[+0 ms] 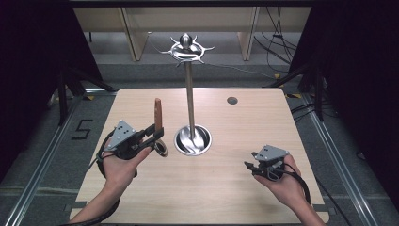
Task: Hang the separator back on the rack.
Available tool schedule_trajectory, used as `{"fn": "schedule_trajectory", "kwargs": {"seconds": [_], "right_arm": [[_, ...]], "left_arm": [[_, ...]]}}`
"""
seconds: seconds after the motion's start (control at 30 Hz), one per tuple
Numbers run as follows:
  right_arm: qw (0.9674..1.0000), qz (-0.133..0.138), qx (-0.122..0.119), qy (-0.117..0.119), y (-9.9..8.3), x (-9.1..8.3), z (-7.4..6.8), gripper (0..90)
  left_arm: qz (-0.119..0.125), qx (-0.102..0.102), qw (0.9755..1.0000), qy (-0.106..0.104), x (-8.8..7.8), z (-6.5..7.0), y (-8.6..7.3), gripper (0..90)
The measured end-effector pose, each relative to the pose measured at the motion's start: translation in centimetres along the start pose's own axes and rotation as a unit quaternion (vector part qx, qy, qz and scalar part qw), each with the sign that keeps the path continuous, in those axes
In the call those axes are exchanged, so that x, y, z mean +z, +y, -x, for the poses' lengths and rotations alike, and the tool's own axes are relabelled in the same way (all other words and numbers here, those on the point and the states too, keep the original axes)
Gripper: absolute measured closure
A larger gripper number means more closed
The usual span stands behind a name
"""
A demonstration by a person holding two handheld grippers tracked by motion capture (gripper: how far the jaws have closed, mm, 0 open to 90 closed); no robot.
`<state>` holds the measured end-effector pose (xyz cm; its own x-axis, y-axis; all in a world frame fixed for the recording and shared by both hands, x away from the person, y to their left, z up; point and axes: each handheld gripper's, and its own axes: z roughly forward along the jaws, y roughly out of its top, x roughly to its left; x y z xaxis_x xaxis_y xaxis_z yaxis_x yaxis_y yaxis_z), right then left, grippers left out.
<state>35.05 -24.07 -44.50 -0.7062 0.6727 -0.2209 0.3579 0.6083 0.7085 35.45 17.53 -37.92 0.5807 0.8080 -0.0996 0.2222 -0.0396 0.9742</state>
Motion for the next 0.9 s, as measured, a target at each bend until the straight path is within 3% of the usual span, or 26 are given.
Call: {"fn": "schedule_trajectory", "kwargs": {"seconds": [0.17, 0.4, 0.43, 0.5, 0.9], "right_arm": [[0.9999, -0.004, 0.016, 0.002, 0.0, 0.0, -0.3, 55.1], [0.9998, -0.003, 0.018, 0.003, -0.1, 0.0, -0.3, 54.6], [1.0000, 0.002, -0.005, 0.002, 0.0, 0.0, 0.0, 54.6], [0.9999, -0.001, 0.013, 0.003, 0.0, 0.0, -0.1, 54.5], [0.9999, 0.002, 0.010, 0.002, -0.1, 0.0, -0.1, 54.1]], "left_arm": [[0.006, 0.001, 1.0000, 0.003, 0.1, 0.2, 0.3, 68.3], [0.010, -0.003, 0.9999, 0.002, 0.3, 0.4, 0.6, 68.3], [0.011, -0.002, 0.9999, 0.002, 0.3, 0.4, 0.6, 68.3], [0.011, 0.001, 0.9999, 0.002, 0.4, 0.5, 0.8, 68.3], [0.014, 0.003, 0.9999, -0.001, 0.6, 0.7, 1.3, 68.3]]}}
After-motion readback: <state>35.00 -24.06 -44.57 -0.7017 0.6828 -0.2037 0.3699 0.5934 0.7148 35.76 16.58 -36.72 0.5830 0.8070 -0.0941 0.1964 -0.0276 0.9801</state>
